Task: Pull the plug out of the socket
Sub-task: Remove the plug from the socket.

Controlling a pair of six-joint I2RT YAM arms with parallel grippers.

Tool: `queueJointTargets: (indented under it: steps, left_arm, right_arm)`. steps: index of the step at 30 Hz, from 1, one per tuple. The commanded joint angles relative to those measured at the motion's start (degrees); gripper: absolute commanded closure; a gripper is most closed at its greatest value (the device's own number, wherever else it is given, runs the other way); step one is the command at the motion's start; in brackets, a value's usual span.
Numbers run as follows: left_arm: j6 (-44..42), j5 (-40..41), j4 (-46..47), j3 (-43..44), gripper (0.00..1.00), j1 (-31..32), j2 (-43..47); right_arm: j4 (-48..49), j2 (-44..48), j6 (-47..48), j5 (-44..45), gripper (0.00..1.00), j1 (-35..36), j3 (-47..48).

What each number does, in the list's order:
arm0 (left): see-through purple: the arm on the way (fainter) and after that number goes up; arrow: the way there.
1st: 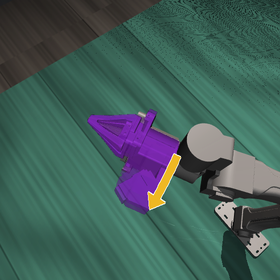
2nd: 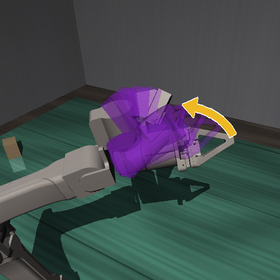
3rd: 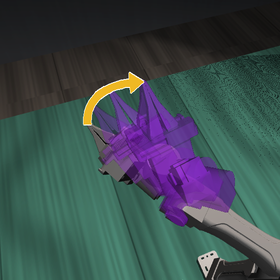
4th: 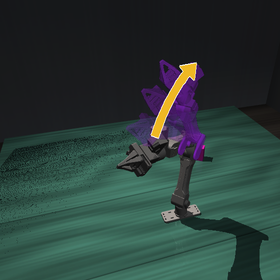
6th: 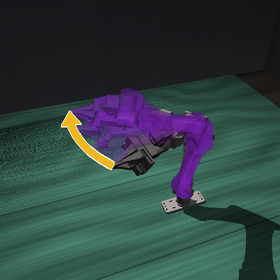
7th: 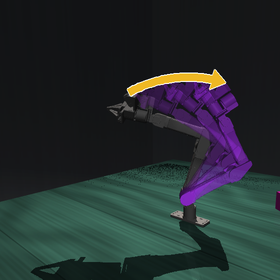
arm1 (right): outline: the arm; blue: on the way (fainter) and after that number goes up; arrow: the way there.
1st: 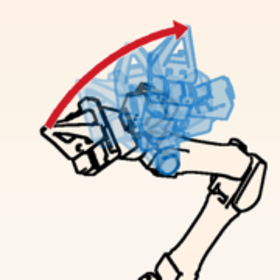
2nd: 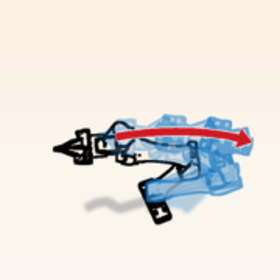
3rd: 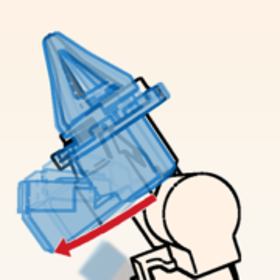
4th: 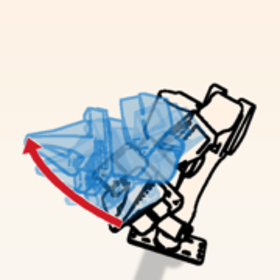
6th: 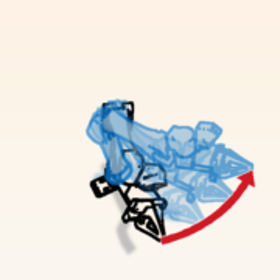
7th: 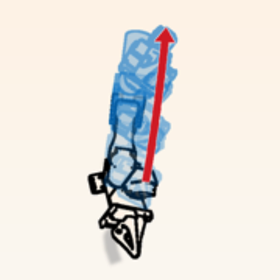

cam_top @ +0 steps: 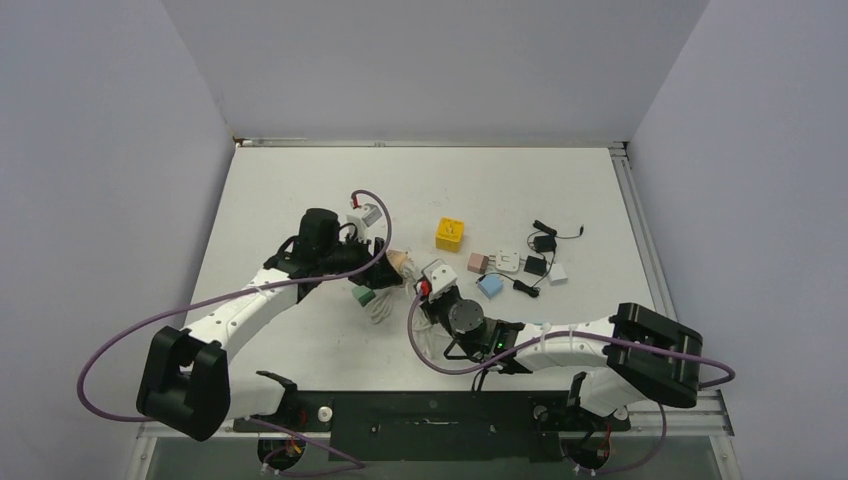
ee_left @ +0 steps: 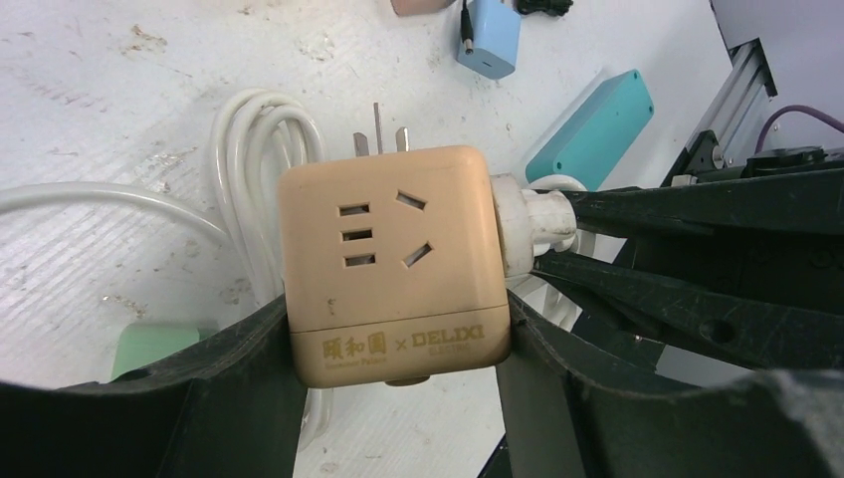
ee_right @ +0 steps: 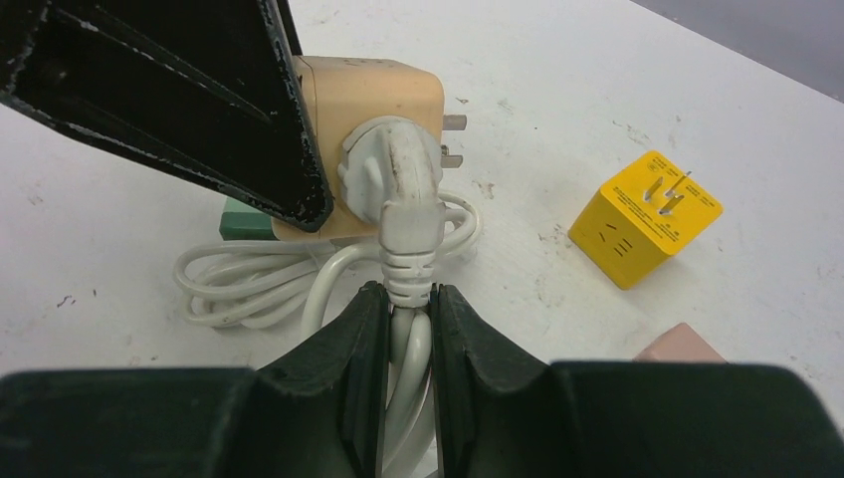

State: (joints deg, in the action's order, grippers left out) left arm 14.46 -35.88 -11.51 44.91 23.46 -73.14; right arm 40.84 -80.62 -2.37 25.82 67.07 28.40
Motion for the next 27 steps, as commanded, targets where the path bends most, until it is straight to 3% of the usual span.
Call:
queueJointTargets:
  steps: [1, 9, 14, 19, 27]
  left_arm:
    - [3.0, -8.5, 12.9, 0.2, 1.0, -1.9, 6.0]
    - [3.1, -6.8, 13.1, -0.5, 1.0, -1.9, 6.9]
    - [-5.0, 12.3, -1.7, 3.5, 1.0, 1.1, 6.2]
    - [-9.7, 29.4, -9.2, 6.1, 1.0, 6.6, 3.9]
    - [-11.3, 39.8, -13.8, 8.1, 1.0, 9.9, 0.1]
  right_arm:
    - [-2.8, -4.0, -2.4, 2.2, 0.95, -2.0, 2.8]
    - [-3.6, -5.0, -3.3, 1.1, 0.95, -2.4, 3.8]
    - [-3.2, -3.0, -3.4, 1.0, 0.95, -2.4, 3.0]
    - [-1.3, 0.8, -3.1, 1.2, 0.95, -2.4, 0.6]
    - [1.7, 8.0, -1.9, 2.2, 0.95, -2.5, -3.5]
